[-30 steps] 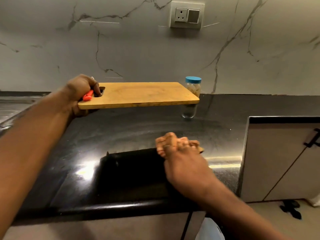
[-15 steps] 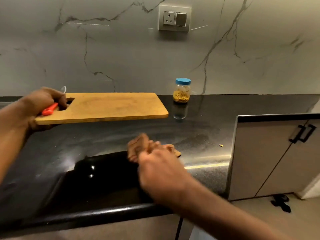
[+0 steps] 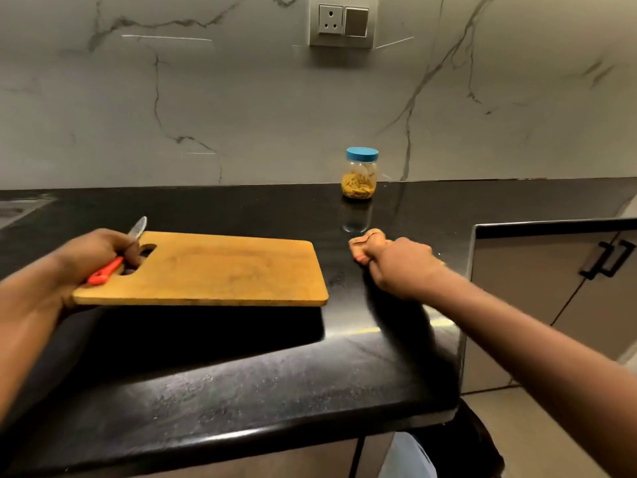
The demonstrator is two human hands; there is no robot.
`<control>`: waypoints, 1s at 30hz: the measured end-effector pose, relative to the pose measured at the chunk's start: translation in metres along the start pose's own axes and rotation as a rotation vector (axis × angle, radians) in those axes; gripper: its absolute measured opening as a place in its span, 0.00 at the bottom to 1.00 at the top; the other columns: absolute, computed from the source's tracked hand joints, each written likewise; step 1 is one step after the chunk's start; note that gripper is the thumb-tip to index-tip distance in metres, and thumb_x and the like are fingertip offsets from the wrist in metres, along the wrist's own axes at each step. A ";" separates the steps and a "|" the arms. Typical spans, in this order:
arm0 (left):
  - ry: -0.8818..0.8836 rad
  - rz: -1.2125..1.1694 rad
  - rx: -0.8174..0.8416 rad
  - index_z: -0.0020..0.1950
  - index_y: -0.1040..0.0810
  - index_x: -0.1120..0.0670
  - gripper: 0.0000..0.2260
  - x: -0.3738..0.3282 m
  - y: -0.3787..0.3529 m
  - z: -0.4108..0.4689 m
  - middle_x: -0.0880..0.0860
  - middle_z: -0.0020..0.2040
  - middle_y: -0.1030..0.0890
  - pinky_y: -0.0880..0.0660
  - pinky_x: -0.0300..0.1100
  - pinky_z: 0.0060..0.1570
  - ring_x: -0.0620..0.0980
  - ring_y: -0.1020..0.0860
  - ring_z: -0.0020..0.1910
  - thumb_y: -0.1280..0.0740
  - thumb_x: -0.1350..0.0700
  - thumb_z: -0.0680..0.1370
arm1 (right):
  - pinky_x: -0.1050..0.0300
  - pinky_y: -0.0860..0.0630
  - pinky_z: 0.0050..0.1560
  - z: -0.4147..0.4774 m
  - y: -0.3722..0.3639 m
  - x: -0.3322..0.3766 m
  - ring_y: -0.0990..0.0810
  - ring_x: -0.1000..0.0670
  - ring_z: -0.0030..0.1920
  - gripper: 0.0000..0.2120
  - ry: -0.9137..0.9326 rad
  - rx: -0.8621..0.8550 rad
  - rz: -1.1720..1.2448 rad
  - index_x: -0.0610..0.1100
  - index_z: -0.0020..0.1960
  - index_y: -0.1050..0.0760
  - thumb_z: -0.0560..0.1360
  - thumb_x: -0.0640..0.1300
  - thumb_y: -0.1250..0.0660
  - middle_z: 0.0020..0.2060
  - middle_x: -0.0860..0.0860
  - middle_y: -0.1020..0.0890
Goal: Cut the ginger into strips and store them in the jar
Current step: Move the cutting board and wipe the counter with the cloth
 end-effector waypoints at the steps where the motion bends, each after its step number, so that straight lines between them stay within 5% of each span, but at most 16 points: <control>1: 0.005 -0.006 0.010 0.37 0.28 0.64 0.05 0.000 -0.004 -0.002 0.56 0.24 0.26 0.30 0.32 0.18 0.45 0.27 0.17 0.41 0.70 0.64 | 0.51 0.34 0.42 0.009 0.000 -0.013 0.23 0.38 0.52 0.16 -0.028 0.017 0.006 0.44 0.61 0.31 0.76 0.48 0.45 0.52 0.40 0.22; 7: 0.016 0.043 -0.032 0.38 0.28 0.63 0.05 0.002 -0.048 -0.015 0.58 0.34 0.26 0.33 0.35 0.18 0.47 0.29 0.22 0.41 0.69 0.72 | 0.54 0.27 0.42 0.033 0.013 -0.034 0.22 0.42 0.45 0.15 -0.061 0.062 0.038 0.43 0.54 0.23 0.77 0.49 0.44 0.48 0.42 0.19; 9: -0.014 0.143 -0.066 0.47 0.26 0.66 0.05 -0.003 -0.062 -0.012 0.58 0.38 0.25 0.34 0.35 0.18 0.45 0.30 0.24 0.38 0.65 0.76 | 0.55 0.28 0.41 0.032 0.028 -0.026 0.22 0.45 0.42 0.13 -0.073 0.015 0.126 0.44 0.54 0.23 0.78 0.48 0.43 0.45 0.45 0.20; 12: -0.040 0.282 -0.090 0.68 0.37 0.63 0.23 -0.011 -0.075 -0.009 0.58 0.45 0.21 0.33 0.37 0.20 0.46 0.28 0.28 0.33 0.59 0.77 | 0.55 0.30 0.40 0.031 0.046 0.003 0.24 0.48 0.41 0.10 -0.007 -0.074 0.191 0.45 0.55 0.24 0.78 0.45 0.42 0.43 0.46 0.22; 17: -0.196 0.843 -0.213 0.50 0.27 0.58 0.11 -0.021 -0.079 -0.019 0.55 0.45 0.21 0.25 0.45 0.35 0.52 0.22 0.40 0.32 0.51 0.75 | 0.58 0.28 0.40 0.062 0.060 0.065 0.24 0.51 0.41 0.08 0.174 -0.128 0.227 0.44 0.54 0.24 0.78 0.41 0.39 0.43 0.49 0.22; 20: -0.261 1.011 -0.273 0.48 0.25 0.55 0.12 -0.018 -0.081 -0.027 0.54 0.47 0.21 0.22 0.47 0.46 0.54 0.22 0.46 0.34 0.46 0.76 | 0.57 0.28 0.41 0.105 0.050 0.121 0.24 0.51 0.42 0.08 0.258 -0.059 0.213 0.44 0.55 0.24 0.77 0.41 0.38 0.44 0.49 0.22; 25: -0.312 1.120 -0.327 0.46 0.25 0.52 0.13 -0.014 -0.078 -0.031 0.53 0.49 0.21 0.29 0.45 0.41 0.55 0.23 0.47 0.37 0.43 0.77 | 0.54 0.26 0.50 0.162 0.007 0.221 0.23 0.46 0.54 0.16 0.405 0.094 0.130 0.46 0.66 0.28 0.79 0.47 0.41 0.57 0.45 0.22; 28: -0.300 1.144 -0.285 0.50 0.27 0.50 0.14 -0.010 -0.074 -0.028 0.51 0.50 0.21 0.28 0.45 0.42 0.53 0.22 0.48 0.40 0.40 0.78 | 0.43 0.36 0.68 0.197 -0.024 0.260 0.38 0.41 0.72 0.25 0.472 0.236 0.085 0.54 0.75 0.43 0.80 0.57 0.46 0.74 0.48 0.38; 30: -0.308 1.146 -0.258 0.51 0.30 0.50 0.14 -0.010 -0.076 -0.026 0.51 0.52 0.21 0.27 0.46 0.45 0.54 0.22 0.51 0.42 0.40 0.79 | 0.37 0.43 0.71 0.227 -0.034 0.264 0.44 0.40 0.74 0.29 0.372 0.292 0.098 0.55 0.76 0.47 0.78 0.61 0.48 0.76 0.49 0.43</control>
Point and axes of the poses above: each hand's wrist, its own z-axis towards the middle knuckle, its own y-axis out of the back of the hand, x = y × z, the point moved 6 cm from there along z, towards the middle knuckle
